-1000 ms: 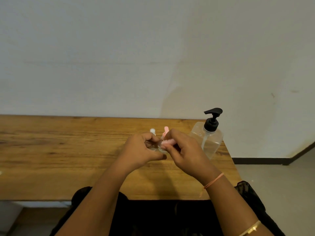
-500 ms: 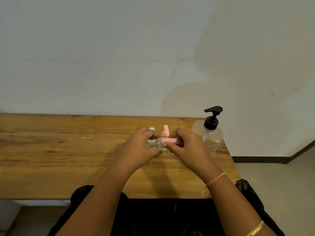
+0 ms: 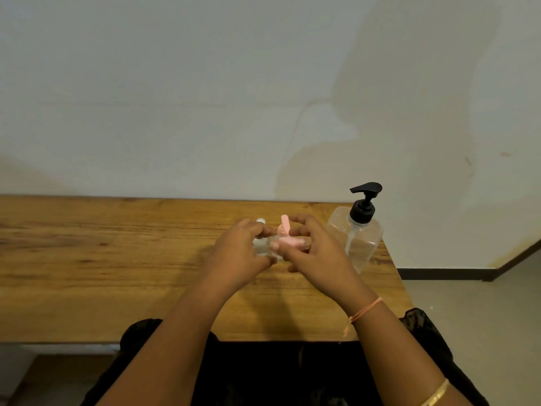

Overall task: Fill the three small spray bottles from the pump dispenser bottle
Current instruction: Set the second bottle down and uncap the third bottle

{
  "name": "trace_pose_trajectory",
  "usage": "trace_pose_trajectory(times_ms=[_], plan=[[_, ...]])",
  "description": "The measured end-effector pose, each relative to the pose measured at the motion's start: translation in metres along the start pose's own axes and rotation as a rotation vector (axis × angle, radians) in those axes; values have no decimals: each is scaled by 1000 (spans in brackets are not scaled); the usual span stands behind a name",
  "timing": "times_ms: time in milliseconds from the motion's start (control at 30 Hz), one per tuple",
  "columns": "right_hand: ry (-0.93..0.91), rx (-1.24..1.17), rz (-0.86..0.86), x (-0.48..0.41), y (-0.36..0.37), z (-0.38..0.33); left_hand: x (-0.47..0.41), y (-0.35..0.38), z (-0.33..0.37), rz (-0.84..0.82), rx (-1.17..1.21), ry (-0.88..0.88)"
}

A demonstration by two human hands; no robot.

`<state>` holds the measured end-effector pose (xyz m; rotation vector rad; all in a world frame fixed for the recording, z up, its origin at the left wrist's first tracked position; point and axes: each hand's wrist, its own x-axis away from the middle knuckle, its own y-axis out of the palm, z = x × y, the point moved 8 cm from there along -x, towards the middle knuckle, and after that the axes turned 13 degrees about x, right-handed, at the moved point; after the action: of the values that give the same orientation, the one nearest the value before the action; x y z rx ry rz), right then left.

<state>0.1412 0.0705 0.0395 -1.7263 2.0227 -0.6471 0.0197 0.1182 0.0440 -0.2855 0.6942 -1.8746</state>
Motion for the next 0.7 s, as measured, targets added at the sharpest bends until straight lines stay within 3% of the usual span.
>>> trace_pose_trajectory(times_ms=[67, 233, 400, 500, 567, 700], plan=[[60, 4, 41, 0, -4, 4, 1, 2, 0, 1, -8, 4], [-34, 72, -1, -2, 1, 1, -1, 0, -2, 14, -19, -8], [74, 80, 48, 0, -2, 6, -1, 1, -4, 10, -23, -20], [26, 94, 45, -3, -3, 6, -1, 1, -3, 8, -22, -8], [-13, 72, 10, -2, 0, 4, -1, 0, -3, 16, -19, -8], [86, -62, -1, 1, 2, 8, -2, 1, -5, 17, -24, -15]])
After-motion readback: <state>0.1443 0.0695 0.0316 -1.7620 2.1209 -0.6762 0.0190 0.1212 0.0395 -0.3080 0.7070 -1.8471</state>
